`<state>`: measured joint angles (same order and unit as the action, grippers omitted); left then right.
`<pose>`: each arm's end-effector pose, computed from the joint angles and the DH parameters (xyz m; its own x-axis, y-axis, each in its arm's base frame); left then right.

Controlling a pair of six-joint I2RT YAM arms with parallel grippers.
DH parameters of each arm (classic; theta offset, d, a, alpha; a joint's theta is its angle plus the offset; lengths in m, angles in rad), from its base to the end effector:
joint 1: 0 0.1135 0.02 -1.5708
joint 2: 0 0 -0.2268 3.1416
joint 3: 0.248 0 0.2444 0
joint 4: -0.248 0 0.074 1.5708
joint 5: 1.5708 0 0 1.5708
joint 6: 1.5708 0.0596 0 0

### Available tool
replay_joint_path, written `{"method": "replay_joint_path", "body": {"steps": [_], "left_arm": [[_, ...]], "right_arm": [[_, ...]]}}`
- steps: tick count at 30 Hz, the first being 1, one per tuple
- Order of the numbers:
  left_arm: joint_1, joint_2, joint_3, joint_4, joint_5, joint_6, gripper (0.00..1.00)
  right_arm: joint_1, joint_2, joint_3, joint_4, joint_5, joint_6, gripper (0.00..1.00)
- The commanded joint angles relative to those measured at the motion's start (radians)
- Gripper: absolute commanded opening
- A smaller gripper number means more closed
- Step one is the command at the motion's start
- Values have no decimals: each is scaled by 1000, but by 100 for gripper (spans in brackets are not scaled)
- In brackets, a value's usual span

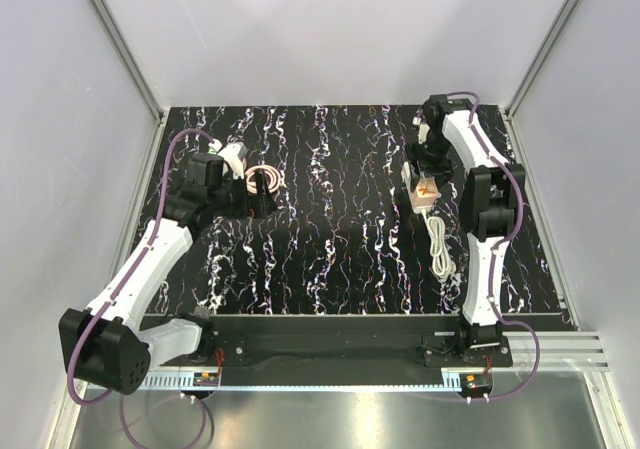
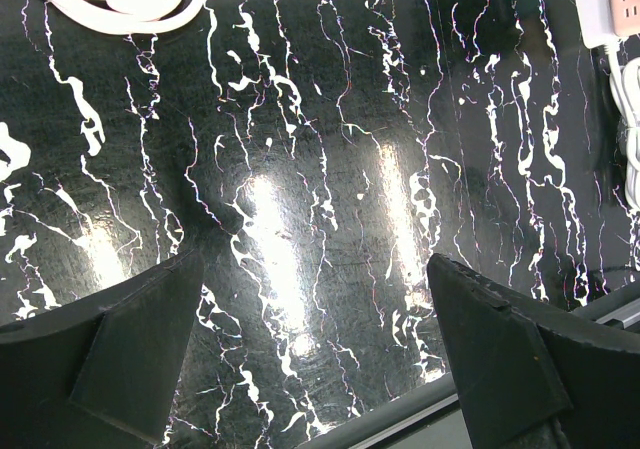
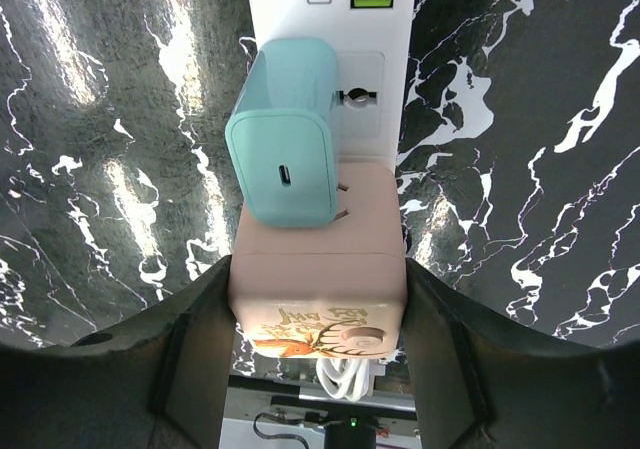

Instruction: Insert the plug

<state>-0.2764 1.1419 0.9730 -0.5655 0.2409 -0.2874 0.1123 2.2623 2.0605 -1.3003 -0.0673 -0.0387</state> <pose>0.2532 -0.0866 0.2507 -0.7417 -0.0757 -0.6665 0.2348 0.9014 -0.3637 0.4148 0.0508 0.1663 -0.9861 -0.1500 -0.0712 -0.1547 0.9859 0.0644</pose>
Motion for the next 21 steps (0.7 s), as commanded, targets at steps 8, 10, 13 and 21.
{"method": "replay_joint_path", "body": {"steps": [8,10,13,21], "left_arm": [[8,-1,10,50,31,11,99],[9,-1,9,50,29,11,99],[9,-1,10,52,31,11,99],[13,1,10,52,37,11,99]], "right_arm": [[12,9,-160,49,115,2,0],[15,23,-163,47,123,2,0],[21,34,-166,47,154,8,0],[66,13,-172,56,250,33,0]]}}
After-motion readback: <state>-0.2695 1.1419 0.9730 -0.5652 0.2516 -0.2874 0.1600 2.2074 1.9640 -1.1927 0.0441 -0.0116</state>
